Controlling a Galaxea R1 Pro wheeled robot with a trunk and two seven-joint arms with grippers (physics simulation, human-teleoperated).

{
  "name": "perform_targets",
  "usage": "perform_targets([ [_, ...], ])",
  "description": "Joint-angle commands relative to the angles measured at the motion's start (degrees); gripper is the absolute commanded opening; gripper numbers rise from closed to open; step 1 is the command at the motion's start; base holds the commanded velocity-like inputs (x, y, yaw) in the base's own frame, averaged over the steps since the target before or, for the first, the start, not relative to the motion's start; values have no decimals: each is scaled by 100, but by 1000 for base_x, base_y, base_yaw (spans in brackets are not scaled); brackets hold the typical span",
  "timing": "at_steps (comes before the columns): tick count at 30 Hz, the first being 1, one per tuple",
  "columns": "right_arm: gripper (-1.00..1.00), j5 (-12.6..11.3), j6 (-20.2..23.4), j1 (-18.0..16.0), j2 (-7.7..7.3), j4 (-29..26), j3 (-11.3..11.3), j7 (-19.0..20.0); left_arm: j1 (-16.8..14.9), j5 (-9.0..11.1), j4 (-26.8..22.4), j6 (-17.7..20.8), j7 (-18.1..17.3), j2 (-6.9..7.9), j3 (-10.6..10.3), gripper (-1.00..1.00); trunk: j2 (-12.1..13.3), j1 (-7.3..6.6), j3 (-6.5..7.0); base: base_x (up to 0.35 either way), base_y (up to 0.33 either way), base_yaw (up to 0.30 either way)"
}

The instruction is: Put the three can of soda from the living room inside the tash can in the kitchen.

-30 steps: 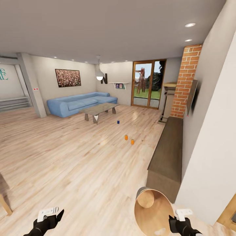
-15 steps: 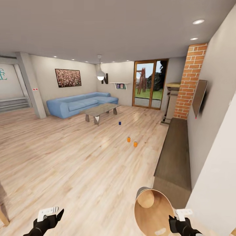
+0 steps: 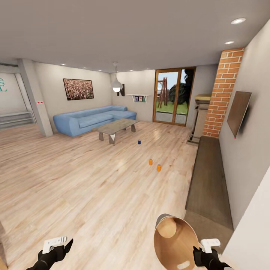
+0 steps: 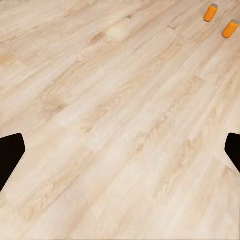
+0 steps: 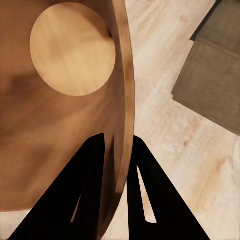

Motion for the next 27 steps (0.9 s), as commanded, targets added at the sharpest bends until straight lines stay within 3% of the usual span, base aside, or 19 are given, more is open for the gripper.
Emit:
perform_targets([
  [1,-100,-20,-3,-3,1,-11,-5,29,0,-3,0,-1,0,0,0,100,-2,0,1,268,173,0],
  [27,-100,-24,-5,-3,2,-11,-5,24,0,1,0,12,0,0,0,100,-2,0,1,272,168,0],
])
